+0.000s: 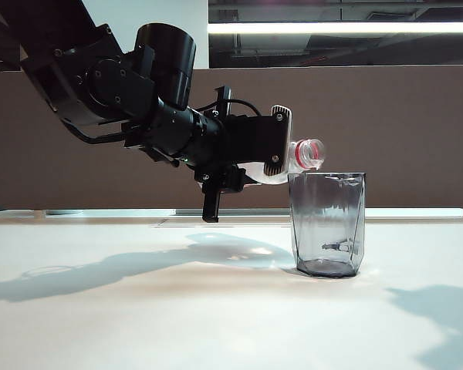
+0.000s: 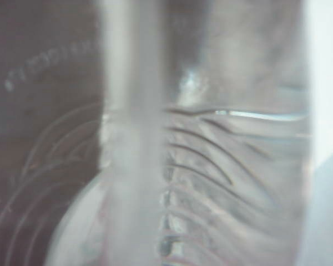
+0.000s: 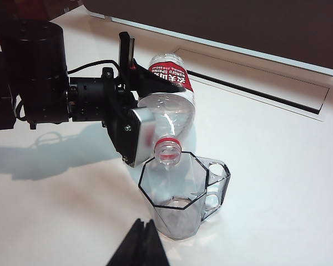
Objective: Pick up the mineral water bottle with the left hand on the table and pour water into the mug until it's half full.
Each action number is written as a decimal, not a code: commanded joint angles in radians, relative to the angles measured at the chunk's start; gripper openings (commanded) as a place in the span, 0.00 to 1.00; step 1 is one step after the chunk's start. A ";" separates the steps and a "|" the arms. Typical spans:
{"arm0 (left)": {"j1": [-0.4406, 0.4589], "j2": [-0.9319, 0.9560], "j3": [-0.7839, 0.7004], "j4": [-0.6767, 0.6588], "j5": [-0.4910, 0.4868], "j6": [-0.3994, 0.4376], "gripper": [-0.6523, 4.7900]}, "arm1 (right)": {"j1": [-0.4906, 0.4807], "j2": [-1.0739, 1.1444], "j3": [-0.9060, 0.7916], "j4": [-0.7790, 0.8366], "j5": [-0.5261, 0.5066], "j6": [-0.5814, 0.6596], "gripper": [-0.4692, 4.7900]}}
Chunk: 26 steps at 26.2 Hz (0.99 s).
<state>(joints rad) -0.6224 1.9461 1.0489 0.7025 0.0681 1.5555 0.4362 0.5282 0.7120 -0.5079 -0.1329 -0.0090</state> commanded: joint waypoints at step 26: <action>-0.002 -0.011 0.022 0.064 0.004 0.091 0.37 | -0.001 -0.003 0.007 0.010 -0.004 -0.003 0.07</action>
<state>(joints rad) -0.6231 1.9461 1.0607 0.7147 0.0681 1.6451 0.4362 0.5282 0.7120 -0.5144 -0.1326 -0.0090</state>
